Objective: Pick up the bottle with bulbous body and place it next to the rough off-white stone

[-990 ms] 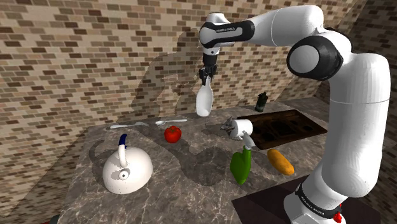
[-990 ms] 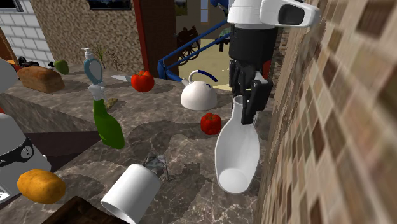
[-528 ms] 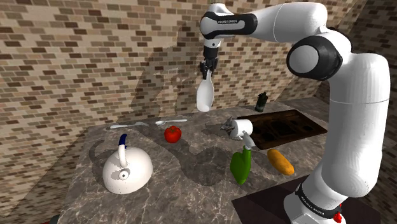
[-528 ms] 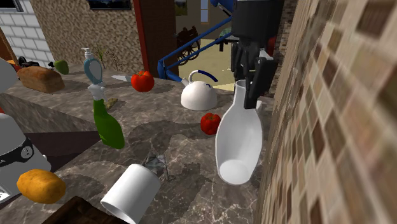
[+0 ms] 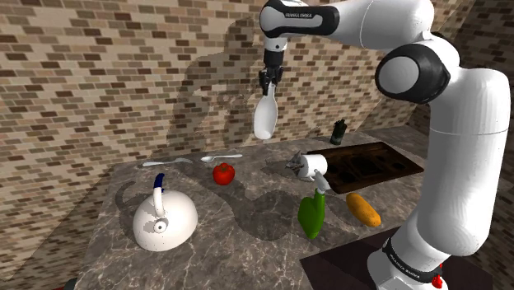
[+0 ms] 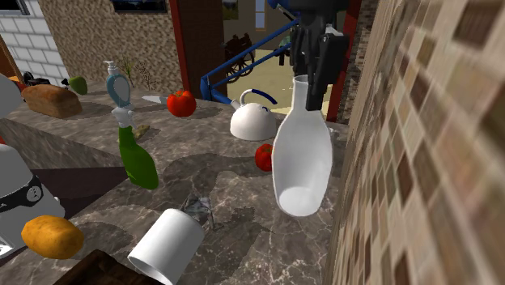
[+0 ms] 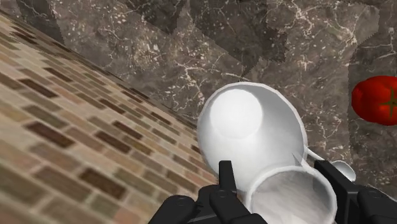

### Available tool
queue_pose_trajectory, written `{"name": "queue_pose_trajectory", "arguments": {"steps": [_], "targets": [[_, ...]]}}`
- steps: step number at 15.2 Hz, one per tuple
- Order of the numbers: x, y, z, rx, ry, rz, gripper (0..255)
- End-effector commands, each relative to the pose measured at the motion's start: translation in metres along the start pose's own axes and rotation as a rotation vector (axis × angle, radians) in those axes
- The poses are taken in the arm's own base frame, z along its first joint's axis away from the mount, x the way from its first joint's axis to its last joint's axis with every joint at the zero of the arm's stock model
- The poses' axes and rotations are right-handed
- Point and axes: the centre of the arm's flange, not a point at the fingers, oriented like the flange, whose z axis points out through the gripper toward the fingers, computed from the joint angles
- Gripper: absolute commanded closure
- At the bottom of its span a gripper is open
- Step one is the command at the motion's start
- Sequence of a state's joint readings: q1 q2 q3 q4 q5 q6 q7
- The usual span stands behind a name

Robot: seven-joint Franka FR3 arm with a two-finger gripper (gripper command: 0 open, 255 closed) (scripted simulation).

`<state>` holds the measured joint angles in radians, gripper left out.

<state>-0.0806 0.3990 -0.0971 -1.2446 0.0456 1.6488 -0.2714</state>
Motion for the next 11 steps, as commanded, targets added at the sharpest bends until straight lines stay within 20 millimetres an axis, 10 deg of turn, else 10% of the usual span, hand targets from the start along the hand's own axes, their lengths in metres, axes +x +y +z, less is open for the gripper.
{"name": "queue_pose_trajectory", "arguments": {"steps": [1,11], "targets": [[-0.012,-0.019,-0.008,0.000,0.001,0.000,255],[-0.075,-0.128,-0.046,0.000,0.001,0.000,255]]}}
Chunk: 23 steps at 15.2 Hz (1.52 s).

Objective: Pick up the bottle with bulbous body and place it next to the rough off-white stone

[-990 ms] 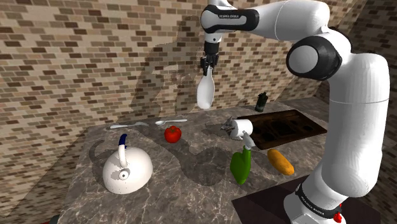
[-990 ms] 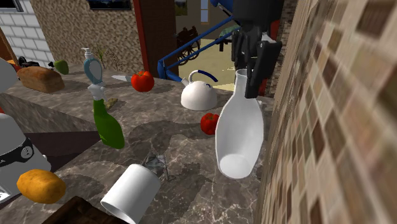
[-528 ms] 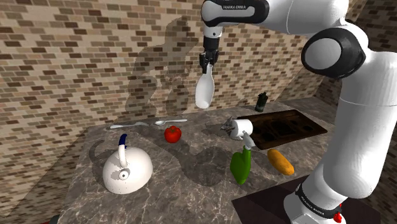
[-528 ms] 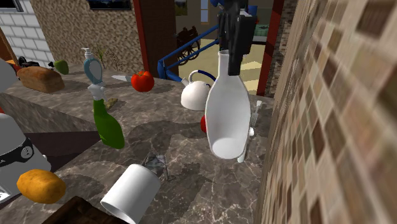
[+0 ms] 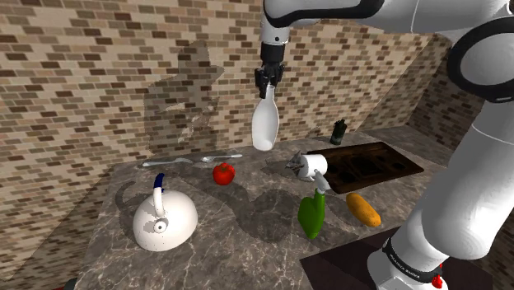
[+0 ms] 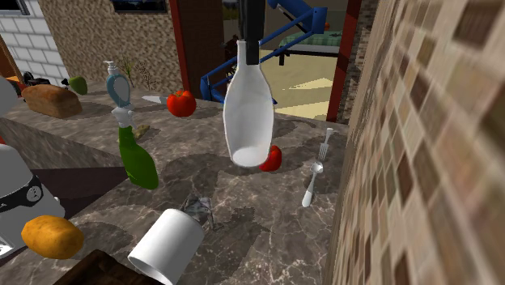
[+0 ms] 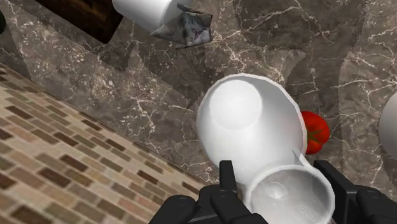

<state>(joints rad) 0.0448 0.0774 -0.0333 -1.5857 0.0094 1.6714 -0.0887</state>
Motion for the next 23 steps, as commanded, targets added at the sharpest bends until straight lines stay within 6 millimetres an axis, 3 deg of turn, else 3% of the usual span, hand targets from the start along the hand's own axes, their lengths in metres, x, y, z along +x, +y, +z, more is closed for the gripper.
{"name": "queue_pose_trajectory", "arguments": {"steps": [1,23], "targets": [[-0.010,-0.021,-0.008,0.000,0.000,0.001,255],[-0.150,-0.262,-0.092,0.000,0.000,0.001,255]]}}
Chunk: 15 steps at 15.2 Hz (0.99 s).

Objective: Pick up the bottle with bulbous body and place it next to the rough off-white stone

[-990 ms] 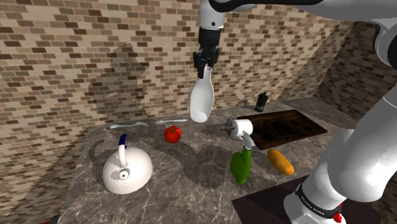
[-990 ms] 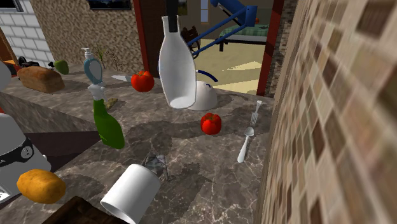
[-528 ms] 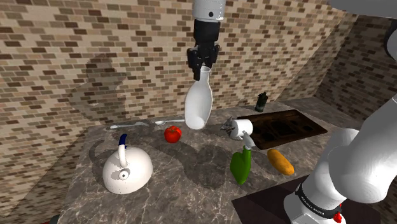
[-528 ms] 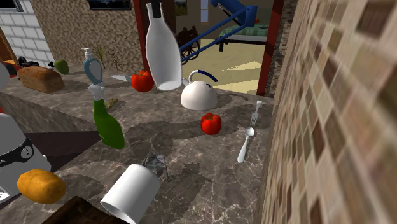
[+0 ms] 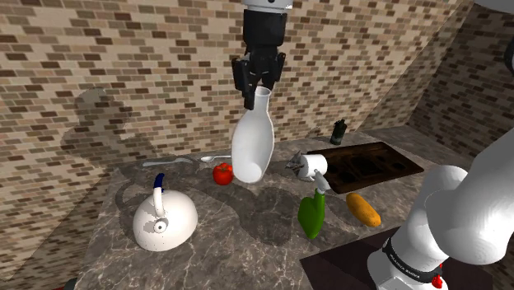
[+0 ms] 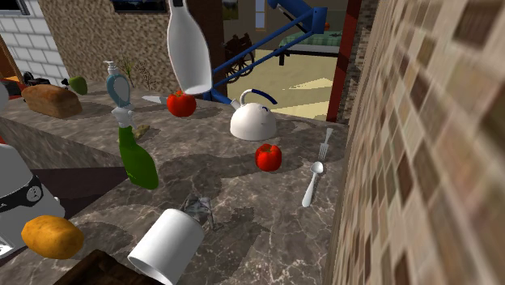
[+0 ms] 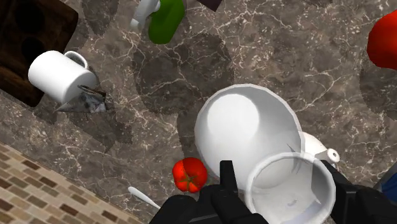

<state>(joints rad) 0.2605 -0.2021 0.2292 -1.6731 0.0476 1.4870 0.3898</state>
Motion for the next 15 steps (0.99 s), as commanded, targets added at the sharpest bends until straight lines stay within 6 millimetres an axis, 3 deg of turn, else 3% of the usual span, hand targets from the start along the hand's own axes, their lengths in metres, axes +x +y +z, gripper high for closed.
{"name": "queue_pose_trajectory", "arguments": {"steps": [1,15], "targets": [[-0.013,-0.021,-0.007,0.000,0.000,0.002,255],[-0.102,-0.174,-0.061,0.000,0.000,0.002,255]]}}
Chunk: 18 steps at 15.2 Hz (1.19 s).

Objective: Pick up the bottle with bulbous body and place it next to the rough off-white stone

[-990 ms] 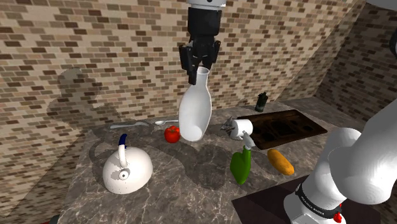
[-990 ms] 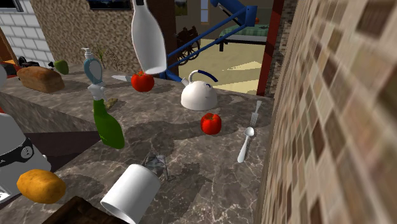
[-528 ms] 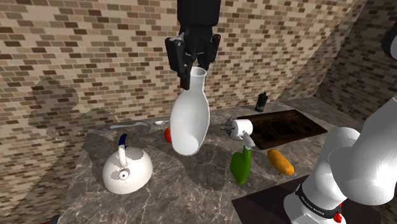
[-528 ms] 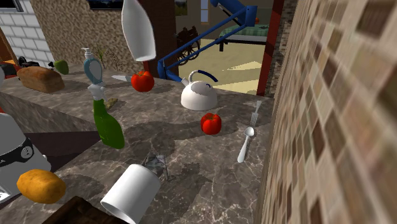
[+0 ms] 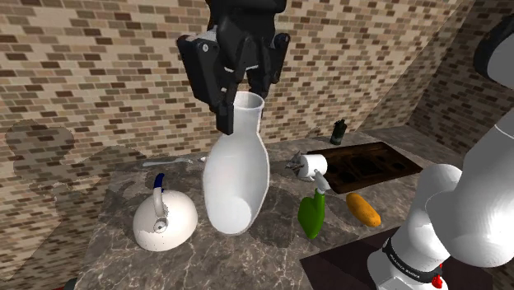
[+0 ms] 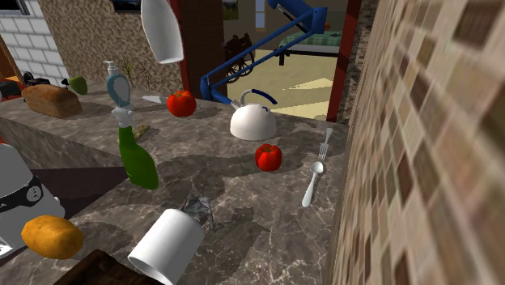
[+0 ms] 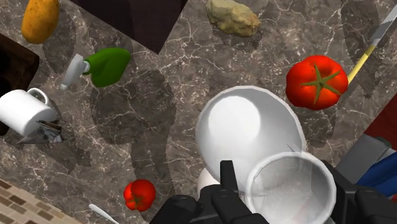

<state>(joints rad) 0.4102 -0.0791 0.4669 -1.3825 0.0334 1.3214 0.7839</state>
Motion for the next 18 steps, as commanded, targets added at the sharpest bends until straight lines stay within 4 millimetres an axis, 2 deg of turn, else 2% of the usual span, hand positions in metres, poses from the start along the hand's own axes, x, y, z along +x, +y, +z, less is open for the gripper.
{"name": "queue_pose_trajectory", "arguments": {"steps": [1,6,18], "targets": [[-0.012,-0.023,-0.010,0.001,0.000,0.002,255],[-0.045,-0.080,-0.030,0.001,0.000,0.002,255],[-0.046,-0.080,0.034,0.001,0.000,0.002,255]]}}
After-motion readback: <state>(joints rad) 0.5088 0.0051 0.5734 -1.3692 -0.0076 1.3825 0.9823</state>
